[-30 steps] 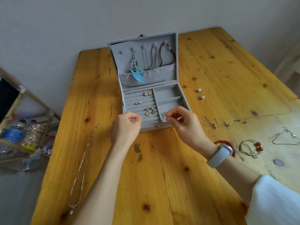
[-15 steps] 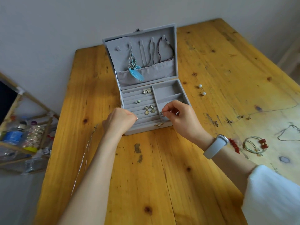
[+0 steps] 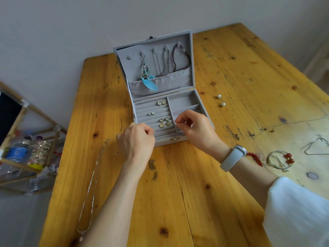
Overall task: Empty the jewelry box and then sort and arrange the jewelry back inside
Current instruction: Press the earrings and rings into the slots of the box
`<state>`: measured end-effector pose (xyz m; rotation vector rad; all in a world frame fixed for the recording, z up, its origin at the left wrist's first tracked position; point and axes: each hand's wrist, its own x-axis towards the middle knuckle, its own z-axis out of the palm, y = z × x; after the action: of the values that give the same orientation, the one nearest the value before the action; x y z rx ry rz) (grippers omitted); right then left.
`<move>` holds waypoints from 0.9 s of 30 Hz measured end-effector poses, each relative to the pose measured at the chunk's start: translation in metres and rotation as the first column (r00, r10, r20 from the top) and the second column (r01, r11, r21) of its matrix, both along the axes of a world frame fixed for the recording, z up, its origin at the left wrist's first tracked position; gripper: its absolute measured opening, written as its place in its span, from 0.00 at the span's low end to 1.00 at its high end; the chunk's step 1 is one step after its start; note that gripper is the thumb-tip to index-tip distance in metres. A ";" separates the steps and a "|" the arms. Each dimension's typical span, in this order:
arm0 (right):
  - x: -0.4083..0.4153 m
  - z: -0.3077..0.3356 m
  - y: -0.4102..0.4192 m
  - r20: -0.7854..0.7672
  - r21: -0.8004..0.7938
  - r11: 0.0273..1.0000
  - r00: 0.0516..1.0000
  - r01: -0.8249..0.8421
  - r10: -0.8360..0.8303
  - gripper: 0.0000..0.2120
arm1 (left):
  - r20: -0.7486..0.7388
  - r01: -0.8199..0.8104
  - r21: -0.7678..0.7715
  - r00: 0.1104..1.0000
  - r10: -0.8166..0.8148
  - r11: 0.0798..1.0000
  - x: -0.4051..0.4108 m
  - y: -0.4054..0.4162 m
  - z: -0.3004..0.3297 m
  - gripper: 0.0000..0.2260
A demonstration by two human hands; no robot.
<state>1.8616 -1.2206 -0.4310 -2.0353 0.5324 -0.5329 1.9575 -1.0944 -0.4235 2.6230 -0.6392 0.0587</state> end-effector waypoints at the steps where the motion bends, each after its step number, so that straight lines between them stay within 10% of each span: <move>1: 0.002 0.001 0.000 -0.011 -0.010 1.000 1.000 -0.021 0.020 0.05 | 0.024 0.009 -0.040 1.000 -0.009 0.999 -0.001 0.002 -0.002 0.07; 13: 0.036 0.002 0.007 -0.186 -0.174 0.955 0.960 -0.241 0.209 0.05 | 0.306 0.314 -0.118 0.914 -0.266 0.942 -0.001 0.022 -0.026 0.13; 27: 0.044 -0.008 0.020 -0.205 -0.480 0.862 0.976 -0.162 0.070 0.07 | 0.304 0.264 -0.134 0.928 -0.214 0.955 0.001 0.030 -0.031 0.14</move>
<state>1.9055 -1.2004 -0.4389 -2.6106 0.3994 -0.4420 1.9586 -1.0648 -0.4549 2.3686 -1.0041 0.4082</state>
